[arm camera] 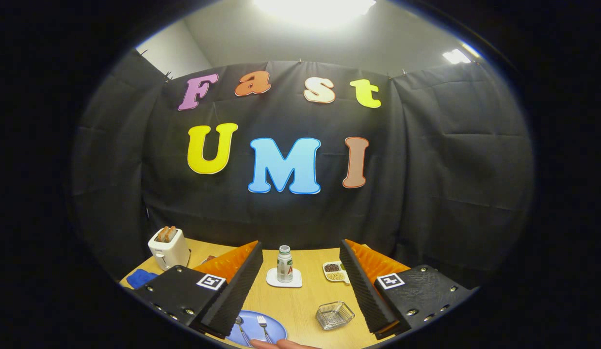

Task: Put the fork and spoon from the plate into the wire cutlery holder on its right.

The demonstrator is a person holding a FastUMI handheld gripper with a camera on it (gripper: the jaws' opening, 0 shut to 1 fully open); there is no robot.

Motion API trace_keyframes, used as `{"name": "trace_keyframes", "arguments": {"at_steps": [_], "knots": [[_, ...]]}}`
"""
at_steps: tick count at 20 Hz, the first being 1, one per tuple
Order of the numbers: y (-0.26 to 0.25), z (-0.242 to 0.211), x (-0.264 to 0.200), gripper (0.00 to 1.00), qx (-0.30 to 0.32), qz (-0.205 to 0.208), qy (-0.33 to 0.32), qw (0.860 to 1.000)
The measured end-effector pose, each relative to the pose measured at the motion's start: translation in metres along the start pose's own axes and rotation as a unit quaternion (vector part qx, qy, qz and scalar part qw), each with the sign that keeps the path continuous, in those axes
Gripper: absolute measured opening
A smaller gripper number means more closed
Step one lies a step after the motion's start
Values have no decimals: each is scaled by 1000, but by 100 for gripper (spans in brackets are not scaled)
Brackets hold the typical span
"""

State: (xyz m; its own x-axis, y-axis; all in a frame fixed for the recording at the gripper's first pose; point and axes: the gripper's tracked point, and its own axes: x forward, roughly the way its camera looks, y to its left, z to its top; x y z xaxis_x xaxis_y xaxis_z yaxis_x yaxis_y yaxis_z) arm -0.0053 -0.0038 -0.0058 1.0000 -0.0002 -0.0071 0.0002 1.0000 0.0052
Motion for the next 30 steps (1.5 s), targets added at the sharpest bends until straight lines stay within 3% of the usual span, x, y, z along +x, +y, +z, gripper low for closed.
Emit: {"name": "trace_keyframes", "arguments": {"at_steps": [6,12,17,23,30], "knots": [[31,-44,-5,97,-36,47,47,997],[57,-113,-7,98,-60,85,141,984],[61,-189,-6,98,-96,83,281,951],[71,-245,-18,98,-93,117,369,917],[74,-295,-12,98,-79,120,430,892]]}}
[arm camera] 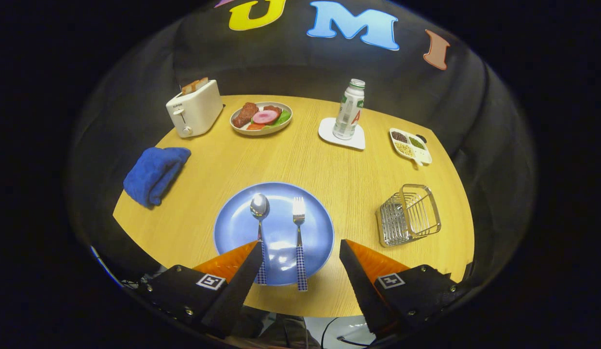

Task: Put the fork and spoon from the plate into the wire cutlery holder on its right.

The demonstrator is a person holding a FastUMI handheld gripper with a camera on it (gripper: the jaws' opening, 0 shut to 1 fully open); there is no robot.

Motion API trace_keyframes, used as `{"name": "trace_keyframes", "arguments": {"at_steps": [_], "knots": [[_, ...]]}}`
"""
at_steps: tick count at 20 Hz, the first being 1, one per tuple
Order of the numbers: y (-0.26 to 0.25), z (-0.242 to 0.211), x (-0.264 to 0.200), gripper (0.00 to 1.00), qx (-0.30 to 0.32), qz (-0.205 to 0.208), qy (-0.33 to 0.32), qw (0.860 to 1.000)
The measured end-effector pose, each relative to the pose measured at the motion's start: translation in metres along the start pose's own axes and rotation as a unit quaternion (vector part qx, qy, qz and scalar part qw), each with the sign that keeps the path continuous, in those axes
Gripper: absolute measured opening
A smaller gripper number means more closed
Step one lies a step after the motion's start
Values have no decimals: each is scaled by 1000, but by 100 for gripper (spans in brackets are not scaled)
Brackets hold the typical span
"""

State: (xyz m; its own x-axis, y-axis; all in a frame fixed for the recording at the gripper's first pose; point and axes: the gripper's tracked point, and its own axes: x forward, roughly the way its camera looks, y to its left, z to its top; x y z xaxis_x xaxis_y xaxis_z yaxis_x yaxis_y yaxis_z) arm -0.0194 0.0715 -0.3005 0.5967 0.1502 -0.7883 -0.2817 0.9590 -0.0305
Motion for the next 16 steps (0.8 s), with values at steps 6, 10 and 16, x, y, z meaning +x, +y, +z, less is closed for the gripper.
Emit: {"name": "trace_keyframes", "arguments": {"at_steps": [6,10,16], "knots": [[2,-12,28,95,-9,-1,37,999],[-1,-23,46,81,-30,-14,68,997],[5,-29,70,80,-43,-2,99,994]]}}
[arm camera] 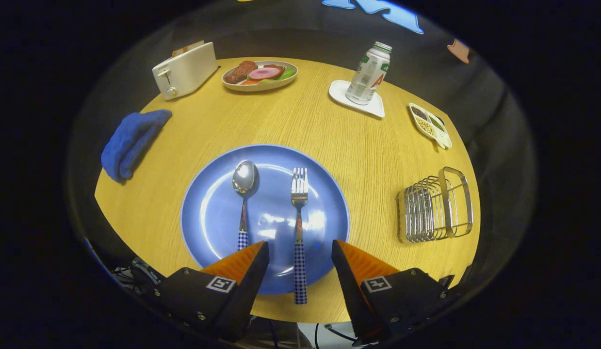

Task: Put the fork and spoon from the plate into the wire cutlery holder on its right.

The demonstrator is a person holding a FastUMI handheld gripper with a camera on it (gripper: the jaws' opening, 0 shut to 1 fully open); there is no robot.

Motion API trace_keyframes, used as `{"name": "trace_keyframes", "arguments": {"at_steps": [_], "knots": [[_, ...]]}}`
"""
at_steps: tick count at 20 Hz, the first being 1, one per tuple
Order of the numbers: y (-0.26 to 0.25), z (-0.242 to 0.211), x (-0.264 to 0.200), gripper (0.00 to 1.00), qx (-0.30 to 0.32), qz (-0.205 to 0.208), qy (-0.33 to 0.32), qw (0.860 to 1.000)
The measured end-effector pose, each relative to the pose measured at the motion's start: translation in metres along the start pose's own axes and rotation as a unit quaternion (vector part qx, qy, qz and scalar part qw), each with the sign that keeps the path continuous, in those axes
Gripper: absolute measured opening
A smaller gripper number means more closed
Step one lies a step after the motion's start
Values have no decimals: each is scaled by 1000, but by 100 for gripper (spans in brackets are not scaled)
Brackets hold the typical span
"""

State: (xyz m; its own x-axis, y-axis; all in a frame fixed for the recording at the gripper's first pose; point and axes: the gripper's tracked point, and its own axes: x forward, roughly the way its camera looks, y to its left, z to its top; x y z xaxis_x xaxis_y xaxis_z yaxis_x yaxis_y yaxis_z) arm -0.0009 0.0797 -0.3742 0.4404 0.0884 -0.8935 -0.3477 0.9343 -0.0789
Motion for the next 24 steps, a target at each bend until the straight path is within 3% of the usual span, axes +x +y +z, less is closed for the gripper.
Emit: {"name": "trace_keyframes", "arguments": {"at_steps": [3,4,7,8,9,16,19,21,24], "knots": [[2,-14,7,46,9,6,44,999],[4,-14,9,46,12,7,46,999],[-2,-22,13,14,4,4,83,997],[-3,-26,26,14,15,2,83,996],[-3,-29,32,2,14,11,90,996],[-15,-4,-15,2,0,32,78,996],[-32,42,-43,2,-13,28,-35,999],[-45,81,-72,2,-20,19,-136,990],[-69,93,-106,2,-30,-16,-178,983]]}}
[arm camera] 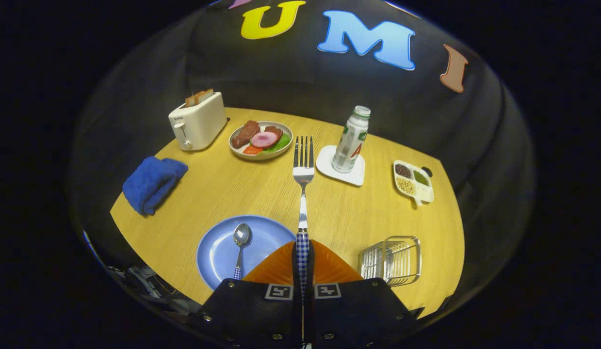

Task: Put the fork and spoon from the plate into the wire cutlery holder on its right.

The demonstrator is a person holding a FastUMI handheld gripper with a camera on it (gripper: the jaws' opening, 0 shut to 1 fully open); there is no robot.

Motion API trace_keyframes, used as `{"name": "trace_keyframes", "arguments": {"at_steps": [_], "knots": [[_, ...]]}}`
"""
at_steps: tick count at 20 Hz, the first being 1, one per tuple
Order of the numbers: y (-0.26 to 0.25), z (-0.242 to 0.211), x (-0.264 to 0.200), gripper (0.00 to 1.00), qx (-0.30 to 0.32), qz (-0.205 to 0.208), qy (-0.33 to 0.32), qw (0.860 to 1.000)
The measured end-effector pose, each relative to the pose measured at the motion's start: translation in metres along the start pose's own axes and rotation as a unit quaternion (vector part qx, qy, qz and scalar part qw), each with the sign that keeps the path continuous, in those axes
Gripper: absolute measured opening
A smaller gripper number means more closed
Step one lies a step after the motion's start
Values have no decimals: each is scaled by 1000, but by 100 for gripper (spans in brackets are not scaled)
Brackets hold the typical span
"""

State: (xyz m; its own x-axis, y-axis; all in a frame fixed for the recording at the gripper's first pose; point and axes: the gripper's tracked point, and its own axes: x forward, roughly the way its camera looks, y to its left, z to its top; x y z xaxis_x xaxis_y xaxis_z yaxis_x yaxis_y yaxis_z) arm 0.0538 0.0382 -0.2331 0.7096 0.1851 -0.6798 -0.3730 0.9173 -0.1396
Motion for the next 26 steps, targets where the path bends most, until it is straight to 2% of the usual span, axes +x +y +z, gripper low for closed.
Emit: {"name": "trace_keyframes", "arguments": {"at_steps": [1,5,11,17,20,26], "knots": [[-9,-3,-8,2,-7,-10,16,1000],[-33,-22,-30,1,4,1,72,997],[-103,-54,-69,2,-47,-21,169,984],[-151,-88,-89,2,-151,-36,292,944],[-151,-100,-87,1,-160,-19,339,927],[-163,-114,-73,2,-185,-13,412,892]]}}
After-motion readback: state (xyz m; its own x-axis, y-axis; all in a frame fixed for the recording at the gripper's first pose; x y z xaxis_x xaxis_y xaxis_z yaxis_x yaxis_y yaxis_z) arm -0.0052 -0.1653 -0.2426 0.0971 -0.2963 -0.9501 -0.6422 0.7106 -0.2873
